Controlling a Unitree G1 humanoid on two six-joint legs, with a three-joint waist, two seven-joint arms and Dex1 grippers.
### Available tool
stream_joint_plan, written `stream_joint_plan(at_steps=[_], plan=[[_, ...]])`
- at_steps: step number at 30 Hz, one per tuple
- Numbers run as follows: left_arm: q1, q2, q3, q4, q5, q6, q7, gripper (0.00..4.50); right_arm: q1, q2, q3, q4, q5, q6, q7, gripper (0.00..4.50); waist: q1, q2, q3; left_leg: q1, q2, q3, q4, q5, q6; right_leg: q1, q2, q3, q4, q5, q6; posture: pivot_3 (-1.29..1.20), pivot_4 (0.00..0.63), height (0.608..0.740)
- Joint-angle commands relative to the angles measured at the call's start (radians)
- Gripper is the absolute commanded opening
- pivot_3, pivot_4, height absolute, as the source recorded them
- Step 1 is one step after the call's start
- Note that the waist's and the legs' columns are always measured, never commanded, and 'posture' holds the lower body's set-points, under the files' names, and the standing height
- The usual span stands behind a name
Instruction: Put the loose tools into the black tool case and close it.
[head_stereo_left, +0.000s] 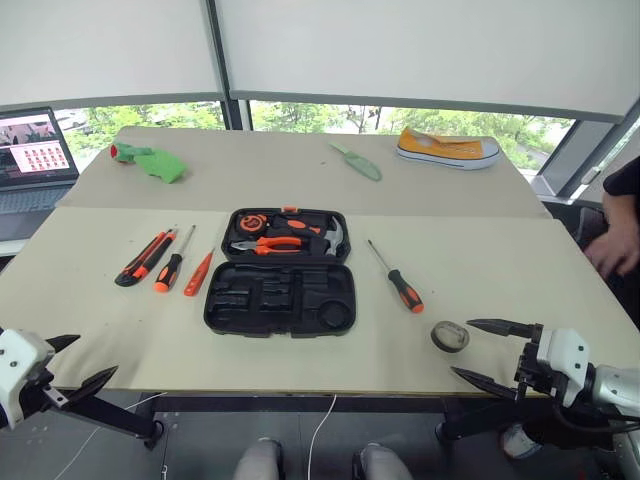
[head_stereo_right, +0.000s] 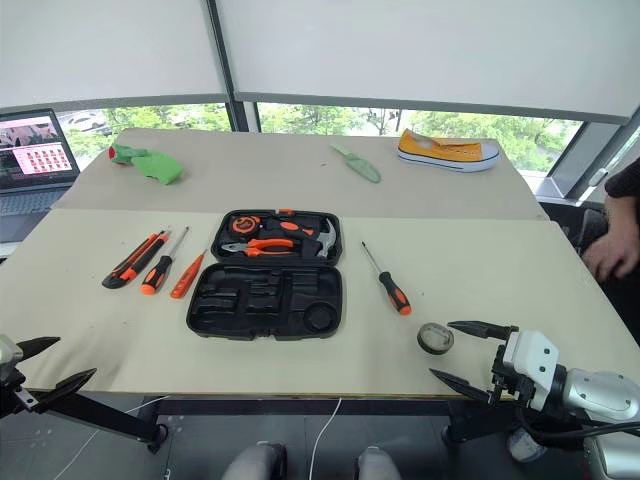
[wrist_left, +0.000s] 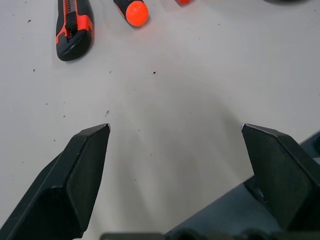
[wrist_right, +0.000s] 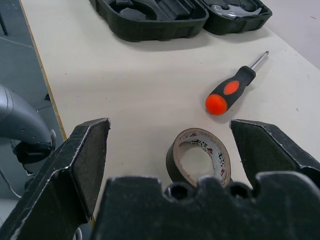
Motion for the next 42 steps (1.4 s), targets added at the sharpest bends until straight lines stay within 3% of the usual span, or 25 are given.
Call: stream_joint_plan(at_steps=[1, 4, 8, 13, 17, 23, 28, 33, 34, 42], plan=[[-0.018, 0.003, 0.066, -0.064, -0.09, 0.089, 0.021, 4.5, -0.054, 0.002, -0.011, -0.002, 0.014, -0.038, -0.004, 4.46, 0.0, 0.0, 0.0, 0.0, 0.0, 0.0, 0.0, 0.0, 0.0, 0.0, 0.0, 0.0, 0.0, 0.0, 0.0, 0.0, 0.15, 0.74], [-0.066, -0.001, 0.122, -0.108, -0.209, 0.262, 0.079, 4.5, -0.116, 0.053, 0.012, -0.059, 0.063, -0.012, -0.031, 4.46, -0.004, -0.001, 0.001, 0.0, 0.001, 0.0, 0.0, 0.0, 0.0, 0.0, 0.001, 0.0, 0.001, 0.001, 0.0, 0.0, 0.15, 0.74], [-0.05, -0.119, 0.214, -0.098, -0.244, 0.353, 0.23, 4.5, -0.179, 0.099, 0.021, -0.189, 0.206, 0.152, -0.103, 4.46, -0.009, 0.001, 0.0, 0.002, 0.0, 0.0, 0.0, 0.001, 0.001, 0.0, 0.001, 0.002, 0.002, 0.002, 0.001, 0.0, 0.15, 0.74], [-0.01, -0.228, 0.314, -0.156, -0.286, 0.494, 0.419, 4.5, -0.249, 0.139, 0.041, -0.238, 0.212, 0.163, -0.14, 4.46, -0.023, -0.006, 0.0, 0.001, 0.0, 0.002, 0.0, 0.003, 0.008, 0.0, 0.001, 0.005, 0.001, 0.005, 0.007, 0.0, 0.15, 0.74], [-0.044, -0.231, 0.311, -0.23, -0.352, 0.57, 0.474, 4.5, -0.27, 0.154, 0.075, -0.226, 0.191, 0.149, -0.109, 4.46, -0.006, -0.011, -0.002, 0.001, 0.001, 0.001, 0.0, -0.001, 0.002, 0.0, 0.0, 0.004, 0.001, 0.004, 0.004, 0.0, 0.15, 0.74], [-0.222, -0.145, 0.153, -0.314, -0.399, 0.727, 0.567, 4.5, -0.283, 0.159, 0.099, -0.207, 0.17, 0.147, -0.096, 4.46, 0.011, -0.011, -0.002, 0.002, 0.0, 0.004, 0.0, -0.002, 0.0, -0.001, -0.003, 0.003, 0.0, 0.004, 0.003, 0.0, 0.15, 0.74], [-0.406, -0.095, -0.038, -0.212, -0.3, 0.767, 0.641, 4.5, -0.292, 0.167, 0.11, -0.214, 0.154, 0.156, -0.119, 4.46, 0.001, -0.011, -0.003, 0.002, -0.001, 0.006, 0.001, -0.001, 0.001, 0.002, 0.0, 0.005, 0.002, 0.008, -0.001, 0.0, 0.15, 0.74], [-0.586, -0.128, -0.172, -0.06, -0.198, 0.707, 0.709, 3.23, -0.28, 0.166, 0.12, -0.24, 0.148, 0.174, -0.135, 4.5, -0.008, -0.011, -0.003, 0.001, 0.001, 0.006, 0.0, 0.004, 0.009, 0.0, 0.005, 0.008, 0.002, 0.01, 0.002, 0.0, 0.15, 0.74], [-0.612, -0.131, -0.203, -0.027, -0.158, 0.669, 0.72, 2.77, -0.277, 0.164, 0.121, -0.242, 0.147, 0.176, -0.136, 4.5, -0.008, -0.011, -0.003, 0.001, 0.001, 0.006, 0.0, 0.004, 0.009, 0.0, 0.005, 0.009, 0.002, 0.01, 0.002, 0.0, 0.15, 0.74], [-0.868, -0.208, -0.378, 0.195, -0.053, 0.592, 0.71, 2.77, -0.267, 0.157, 0.131, -0.248, 0.148, 0.194, -0.131, 4.5, 0.003, -0.011, -0.003, 0.0, 0.0, 0.006, 0.002, 0.004, 0.009, 0.0, 0.005, 0.009, 0.002, 0.011, 0.004, 0.0, 0.15, 0.74]])
